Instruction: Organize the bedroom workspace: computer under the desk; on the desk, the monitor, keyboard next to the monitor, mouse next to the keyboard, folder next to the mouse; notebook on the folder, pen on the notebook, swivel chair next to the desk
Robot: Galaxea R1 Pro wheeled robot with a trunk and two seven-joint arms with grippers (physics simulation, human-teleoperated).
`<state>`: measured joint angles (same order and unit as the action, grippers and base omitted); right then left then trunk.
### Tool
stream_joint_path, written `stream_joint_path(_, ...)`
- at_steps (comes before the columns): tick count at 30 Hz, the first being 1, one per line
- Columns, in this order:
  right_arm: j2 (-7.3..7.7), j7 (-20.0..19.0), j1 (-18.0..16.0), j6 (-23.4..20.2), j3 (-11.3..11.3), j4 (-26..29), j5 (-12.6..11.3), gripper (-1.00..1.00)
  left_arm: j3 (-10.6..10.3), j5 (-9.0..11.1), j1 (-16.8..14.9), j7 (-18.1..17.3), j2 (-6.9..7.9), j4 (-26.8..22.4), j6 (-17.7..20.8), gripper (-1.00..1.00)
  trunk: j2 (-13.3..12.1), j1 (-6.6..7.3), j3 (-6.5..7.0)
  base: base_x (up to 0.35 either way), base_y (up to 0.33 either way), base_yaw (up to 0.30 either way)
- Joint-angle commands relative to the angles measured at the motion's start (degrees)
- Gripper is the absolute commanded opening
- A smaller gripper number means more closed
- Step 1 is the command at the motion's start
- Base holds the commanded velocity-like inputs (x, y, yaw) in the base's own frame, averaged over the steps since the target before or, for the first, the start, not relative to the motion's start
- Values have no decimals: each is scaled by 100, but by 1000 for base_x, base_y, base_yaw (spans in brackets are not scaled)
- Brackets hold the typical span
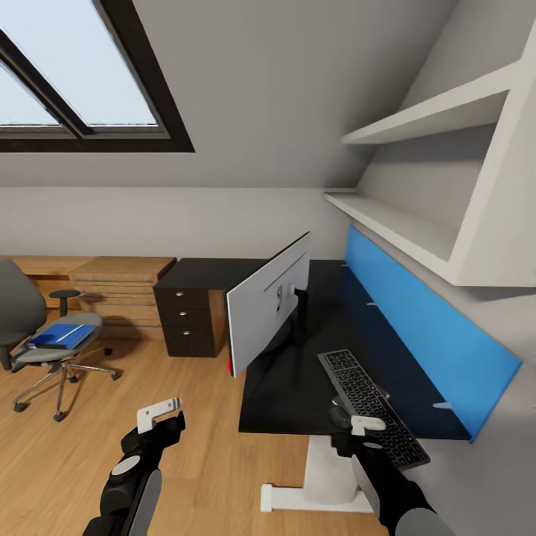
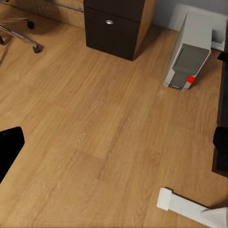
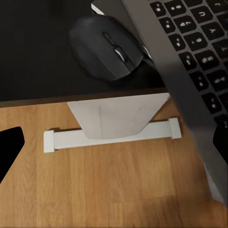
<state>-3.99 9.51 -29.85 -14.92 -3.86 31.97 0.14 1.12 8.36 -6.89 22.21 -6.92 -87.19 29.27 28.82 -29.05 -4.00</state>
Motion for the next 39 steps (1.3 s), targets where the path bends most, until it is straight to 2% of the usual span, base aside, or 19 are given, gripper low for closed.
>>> stream_joint_path(1,-5,7,-3,-31,-18,11,2,100,2,61,-5,36,-3,-8,18,100,11,-3,-12,0,-72,0)
stream_joint_path(13,-13,7,-3,-37,-11,10,-5,100,2,68,-5,29,-3,-8,18,100,11,-3,-12,0,-11,0)
stream_joint_path(27,-14,-9,-3,-29,5,7,-5,100,2,74,-5,29,-3,-8,18,100,11,-3,-12,0,186,0)
stream_joint_path(34,-15,-329,-3,-55,89,6,-1,100,2,76,-5,29,-10,-21,18,100,11,-3,-12,0,15,0)
stream_joint_path(39,-11,-464,-3,-182,129,10,3,100,-6,77,-5,36,-28,-46,16,100,212,-113,-102,0,2,0)
